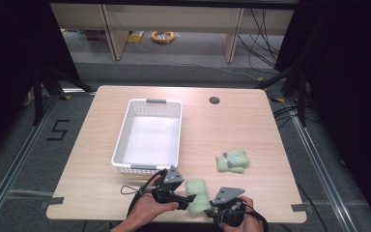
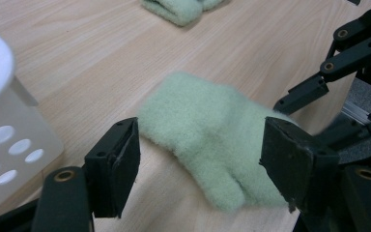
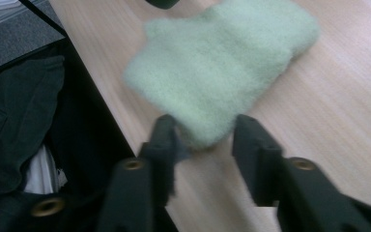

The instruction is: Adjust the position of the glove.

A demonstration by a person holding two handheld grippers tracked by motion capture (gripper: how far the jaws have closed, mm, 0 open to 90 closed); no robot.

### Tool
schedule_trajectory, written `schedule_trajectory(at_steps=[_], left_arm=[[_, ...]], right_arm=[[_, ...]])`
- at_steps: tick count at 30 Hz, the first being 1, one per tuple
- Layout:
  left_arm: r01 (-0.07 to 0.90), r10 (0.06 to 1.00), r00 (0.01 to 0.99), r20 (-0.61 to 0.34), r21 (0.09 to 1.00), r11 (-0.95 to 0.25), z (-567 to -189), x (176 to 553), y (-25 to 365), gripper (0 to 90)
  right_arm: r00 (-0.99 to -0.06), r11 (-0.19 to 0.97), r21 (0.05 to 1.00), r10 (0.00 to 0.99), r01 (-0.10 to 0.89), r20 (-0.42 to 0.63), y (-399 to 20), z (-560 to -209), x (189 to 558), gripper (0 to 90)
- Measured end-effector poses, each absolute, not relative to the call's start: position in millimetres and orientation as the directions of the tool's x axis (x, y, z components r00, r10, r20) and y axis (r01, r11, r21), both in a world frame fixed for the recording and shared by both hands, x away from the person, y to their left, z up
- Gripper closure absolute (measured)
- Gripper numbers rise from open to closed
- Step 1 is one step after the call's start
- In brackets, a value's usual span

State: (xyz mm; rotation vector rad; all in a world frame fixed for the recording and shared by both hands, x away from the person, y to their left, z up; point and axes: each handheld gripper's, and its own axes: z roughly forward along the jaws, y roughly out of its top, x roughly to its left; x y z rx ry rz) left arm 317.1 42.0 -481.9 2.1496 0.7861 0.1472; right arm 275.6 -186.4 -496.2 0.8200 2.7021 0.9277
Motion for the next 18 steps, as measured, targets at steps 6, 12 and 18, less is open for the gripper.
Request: schedule_trajectory(at_steps=[6,12,18], left_arm=[[0.5,0.586,0.792,-0.169,0.73,-0.466,-486.9,318.0,39.7,29.3],[0.51,0.579,0.795,-0.182,0.718,-0.474,-487.5,323.9,37.5,29.2],[0.528,0.58,0.79,-0.201,0.704,-0.475,-492.1,335.2,28.7,31.6]], right_arm=[[-0.874,0.682,0.633,0.486,0.367,-0.016,-197.0,-489.6,277.5,84.3],[-0.904,0.684,0.655,0.427,0.322,-0.001,-218.9,-482.7,284.4,88.3],[-0.894,0.661,0.668,0.448,0.342,0.014,-230.2,-482.5,289.4,88.7]])
